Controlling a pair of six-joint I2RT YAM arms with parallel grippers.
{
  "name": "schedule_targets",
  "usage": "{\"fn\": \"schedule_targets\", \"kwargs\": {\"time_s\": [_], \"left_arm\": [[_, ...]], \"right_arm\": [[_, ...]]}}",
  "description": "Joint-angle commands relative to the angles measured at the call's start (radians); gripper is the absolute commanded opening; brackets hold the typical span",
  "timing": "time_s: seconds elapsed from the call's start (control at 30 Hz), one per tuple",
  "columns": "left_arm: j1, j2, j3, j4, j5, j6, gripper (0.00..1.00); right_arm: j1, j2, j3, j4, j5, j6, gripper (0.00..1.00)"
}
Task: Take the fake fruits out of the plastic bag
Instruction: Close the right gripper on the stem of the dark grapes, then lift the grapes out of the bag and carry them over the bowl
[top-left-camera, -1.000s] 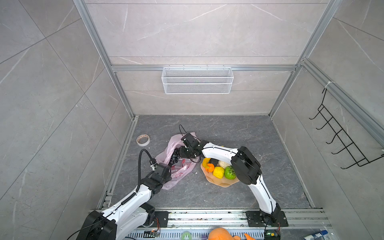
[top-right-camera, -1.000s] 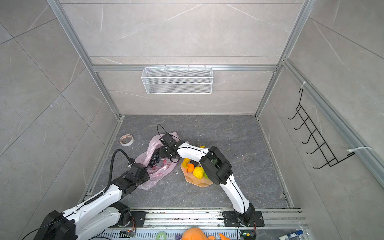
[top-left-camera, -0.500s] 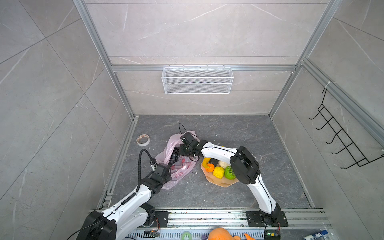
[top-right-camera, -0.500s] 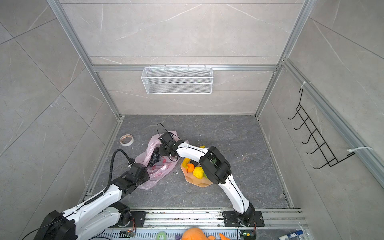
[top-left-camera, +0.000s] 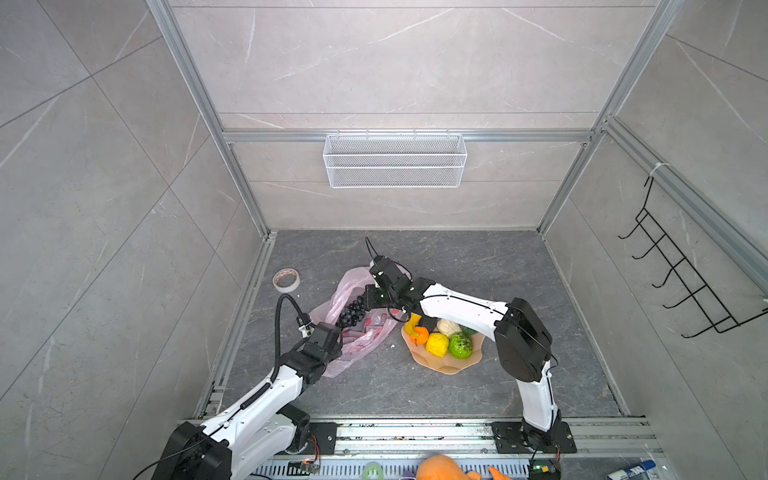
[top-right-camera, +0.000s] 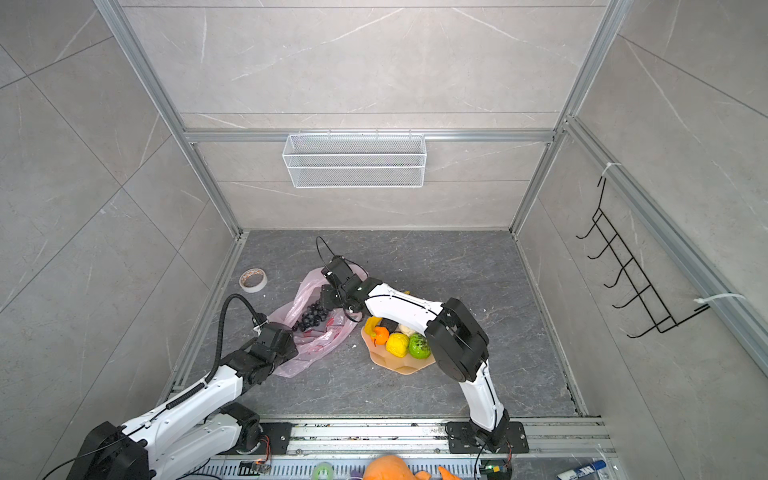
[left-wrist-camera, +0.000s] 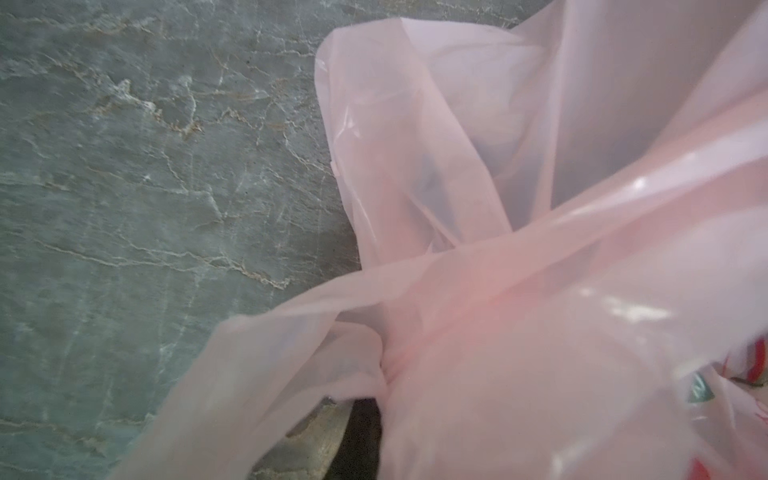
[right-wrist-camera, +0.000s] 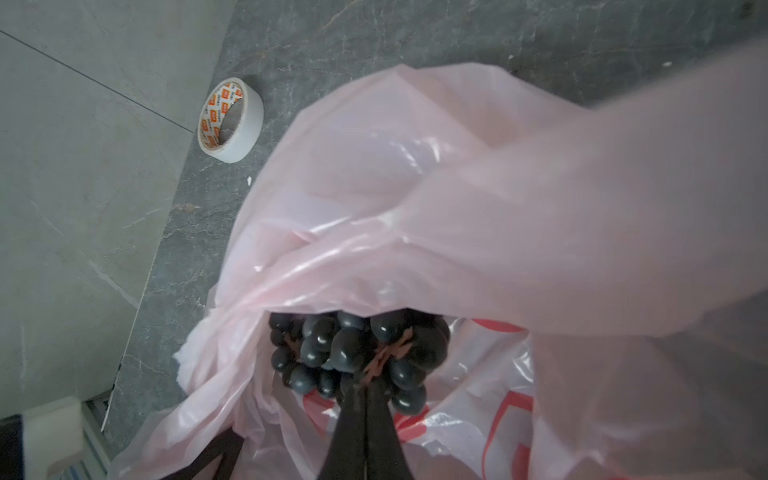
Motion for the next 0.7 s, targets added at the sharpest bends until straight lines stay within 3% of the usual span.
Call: {"fn": "schedule_targets", "kwargs": {"time_s": [0.0, 0.5, 0.67], "left_arm": [[-0.002, 0.022, 0.056, -0.046, -0.068, -0.015, 0.0], [0.044, 0.171, 0.209, -0.113, -0.164, 0.064, 0.0], [0.089, 0.225, 0.242, -0.103, -0.144, 0.089, 0.0]], "right_arm": [[0.004, -0.064, -0.028, 0.003, -0.01, -0.054, 0.0], [0.004, -0.256, -0.064, -0.025, -0.047, -0.087, 0.0], [0.004, -0.331, -0.035, -0.069, -0.06, -0.118, 0.0]]}}
